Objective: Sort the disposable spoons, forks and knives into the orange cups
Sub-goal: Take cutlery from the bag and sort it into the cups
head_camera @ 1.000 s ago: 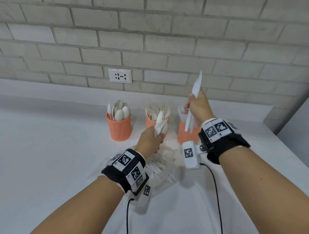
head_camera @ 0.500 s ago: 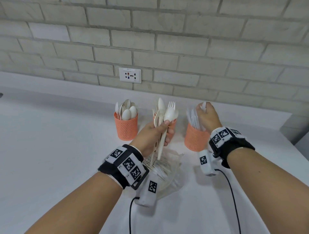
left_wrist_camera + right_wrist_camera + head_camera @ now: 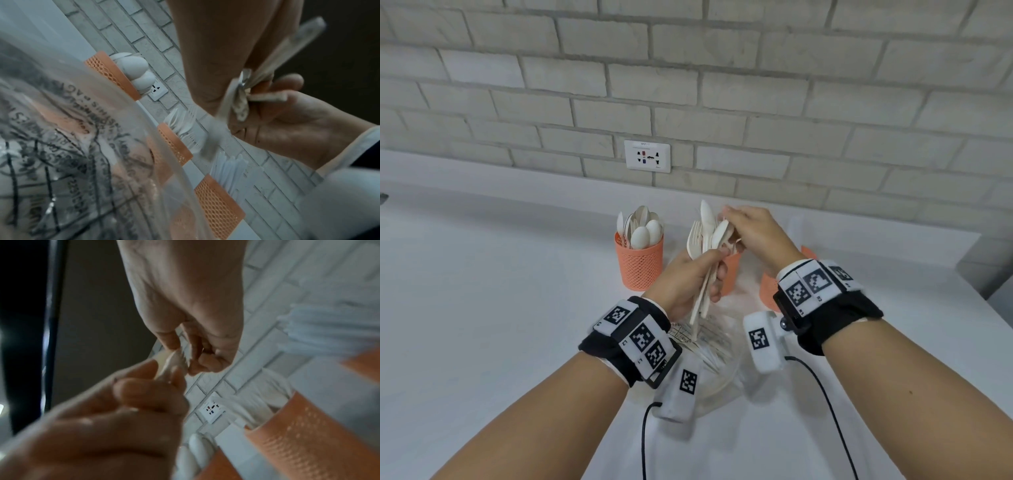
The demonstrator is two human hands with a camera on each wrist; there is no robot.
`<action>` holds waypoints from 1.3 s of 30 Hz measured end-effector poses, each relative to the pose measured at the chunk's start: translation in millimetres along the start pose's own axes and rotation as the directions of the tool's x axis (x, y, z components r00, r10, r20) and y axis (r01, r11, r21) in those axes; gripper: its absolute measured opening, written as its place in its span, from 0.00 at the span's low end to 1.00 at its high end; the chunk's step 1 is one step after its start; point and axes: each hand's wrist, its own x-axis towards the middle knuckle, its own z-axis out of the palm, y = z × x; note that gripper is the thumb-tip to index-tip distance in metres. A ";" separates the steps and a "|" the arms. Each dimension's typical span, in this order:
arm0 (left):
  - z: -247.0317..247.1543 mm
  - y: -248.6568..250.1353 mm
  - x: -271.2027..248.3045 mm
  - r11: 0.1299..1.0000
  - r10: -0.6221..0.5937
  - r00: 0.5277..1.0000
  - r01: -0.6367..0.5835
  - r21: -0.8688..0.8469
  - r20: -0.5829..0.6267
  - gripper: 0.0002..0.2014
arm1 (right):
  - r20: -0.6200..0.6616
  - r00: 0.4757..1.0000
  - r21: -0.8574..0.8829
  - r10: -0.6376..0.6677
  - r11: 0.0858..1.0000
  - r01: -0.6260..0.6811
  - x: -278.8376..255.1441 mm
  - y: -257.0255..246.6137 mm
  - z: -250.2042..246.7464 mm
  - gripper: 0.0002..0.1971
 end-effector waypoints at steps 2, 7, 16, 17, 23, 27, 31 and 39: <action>-2.3 0.0 -2.1 1.000 0.005 1.000 -0.005 0.002 0.017 0.08 | 0.103 0.988 0.170 0.118 0.976 -0.134 -2.6 -5.0 1.3 0.17; -10.2 -0.2 -5.0 1.000 -0.004 1.000 0.004 0.010 0.016 0.14 | 0.225 0.953 0.324 0.204 0.906 -0.271 -9.0 -10.5 8.7 0.16; -23.2 7.4 -7.8 0.994 -0.007 0.999 0.002 -0.107 -0.048 0.12 | -0.140 0.990 0.270 0.004 0.962 0.035 -22.8 -32.1 16.0 0.12; -23.0 7.4 -8.7 0.995 0.000 0.998 -0.006 -0.100 -0.055 0.11 | -0.143 0.989 0.268 -0.044 0.960 0.082 -24.9 -35.6 16.2 0.11; -20.3 5.7 -10.7 0.951 0.181 0.963 -0.119 0.285 -0.201 0.11 | 0.041 0.984 -0.037 -0.171 0.984 0.172 -41.7 -34.8 42.6 0.16; -17.0 6.8 -12.8 0.897 0.248 0.948 -0.146 0.418 -0.199 0.15 | -0.006 0.991 -0.088 -0.131 0.988 0.130 -44.1 -29.4 57.6 0.08; -30.0 9.8 -18.9 0.968 0.147 0.976 -0.110 0.225 -0.158 0.13 | 0.019 1.000 0.068 -0.004 0.998 0.003 -42.3 -32.6 48.3 0.08; -32.0 2.8 -21.4 0.935 0.146 0.988 -0.119 0.334 -0.055 0.05 | -0.113 0.992 0.319 0.050 0.948 -0.011 -38.6 -21.1 48.1 0.09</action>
